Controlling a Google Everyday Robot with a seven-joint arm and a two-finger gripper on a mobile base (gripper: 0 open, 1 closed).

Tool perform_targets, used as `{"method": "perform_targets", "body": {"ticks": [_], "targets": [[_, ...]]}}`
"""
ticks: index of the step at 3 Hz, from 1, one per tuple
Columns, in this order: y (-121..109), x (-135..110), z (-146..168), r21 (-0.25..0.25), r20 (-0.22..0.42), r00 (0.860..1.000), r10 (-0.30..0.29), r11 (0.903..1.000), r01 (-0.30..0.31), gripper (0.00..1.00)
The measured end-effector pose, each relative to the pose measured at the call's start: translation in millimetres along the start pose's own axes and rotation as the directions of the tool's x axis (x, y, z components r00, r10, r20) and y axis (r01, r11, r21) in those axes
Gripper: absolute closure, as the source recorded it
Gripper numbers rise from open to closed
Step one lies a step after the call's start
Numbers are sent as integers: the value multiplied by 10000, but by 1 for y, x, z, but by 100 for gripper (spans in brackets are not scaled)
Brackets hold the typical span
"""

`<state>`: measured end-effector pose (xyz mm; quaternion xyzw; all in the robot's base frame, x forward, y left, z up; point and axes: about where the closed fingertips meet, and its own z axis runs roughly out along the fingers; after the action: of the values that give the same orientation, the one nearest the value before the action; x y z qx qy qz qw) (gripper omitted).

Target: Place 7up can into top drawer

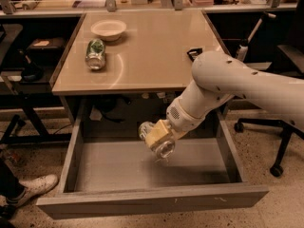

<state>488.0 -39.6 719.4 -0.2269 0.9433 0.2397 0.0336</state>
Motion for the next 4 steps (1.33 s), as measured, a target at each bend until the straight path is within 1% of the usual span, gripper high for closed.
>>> {"method": "perform_targets", "body": {"ticks": [1, 2, 3, 4], "targets": [[0, 0, 0, -5, -3, 10000, 2, 10000, -2, 100], [2, 4, 16, -242, -124, 9999, 71, 9997, -74, 100], [9, 0, 45, -630, -122, 9997, 205, 9978, -213, 100], [14, -8, 64, -844, 13, 9993, 379, 9957, -377, 100]]}}
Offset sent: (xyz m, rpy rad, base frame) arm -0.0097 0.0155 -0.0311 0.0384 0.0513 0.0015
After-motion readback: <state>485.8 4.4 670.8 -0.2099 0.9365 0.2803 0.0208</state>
